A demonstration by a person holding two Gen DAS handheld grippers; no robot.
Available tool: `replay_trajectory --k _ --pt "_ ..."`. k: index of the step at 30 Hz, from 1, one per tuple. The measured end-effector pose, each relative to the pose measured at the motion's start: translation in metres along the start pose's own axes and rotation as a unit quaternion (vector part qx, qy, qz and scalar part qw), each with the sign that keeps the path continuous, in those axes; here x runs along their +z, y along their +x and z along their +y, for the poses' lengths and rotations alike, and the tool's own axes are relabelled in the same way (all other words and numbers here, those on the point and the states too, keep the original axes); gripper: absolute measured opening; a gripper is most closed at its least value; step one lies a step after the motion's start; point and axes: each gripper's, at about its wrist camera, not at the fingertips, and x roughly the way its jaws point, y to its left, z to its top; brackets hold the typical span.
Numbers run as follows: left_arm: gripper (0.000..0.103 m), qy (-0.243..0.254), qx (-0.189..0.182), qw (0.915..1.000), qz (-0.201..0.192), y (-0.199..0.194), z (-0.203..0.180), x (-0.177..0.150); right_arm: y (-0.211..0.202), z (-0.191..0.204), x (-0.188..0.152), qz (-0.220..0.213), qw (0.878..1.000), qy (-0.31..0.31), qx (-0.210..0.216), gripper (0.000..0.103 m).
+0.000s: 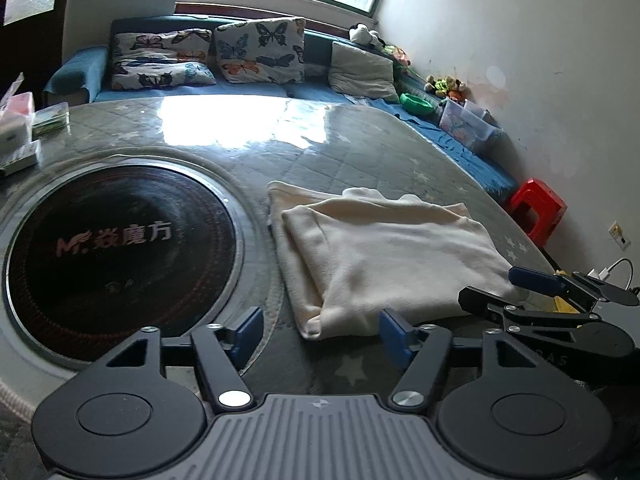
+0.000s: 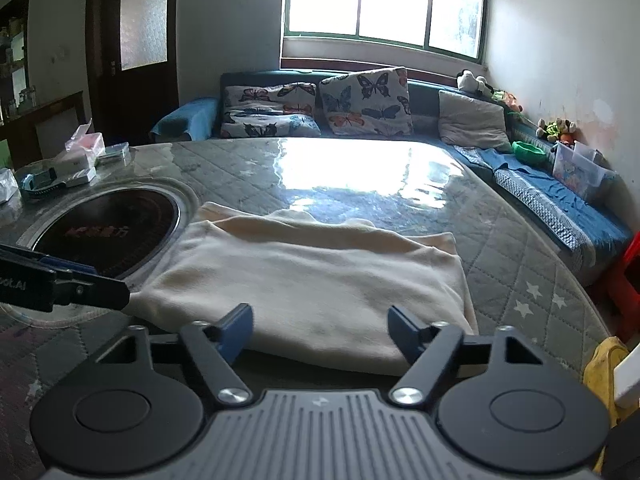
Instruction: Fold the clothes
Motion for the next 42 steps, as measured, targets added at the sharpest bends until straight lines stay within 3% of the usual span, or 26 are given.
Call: replay_trajectory --k 13,17,42 --pt "0.098 0.002 0.020 0.9994 -0.029 -0.022 0.008 -0.012 -0.008 0.015 -0.001 -0.012 1.000 -0.001 -0.012 0.099" --pt "0.102 0.007 0.027 0.9989 -0.038 -0.027 0.008 -0.015 -0.010 0.017 -0.001 -0.015 1.000 0.000 -0.015 0.103" --pt "0.103 0.014 0.060 0.9960 -0.065 -0.045 0.011 -0.025 -0.010 0.025 -0.013 -0.006 0.999 0.022 -0.047 0.103"
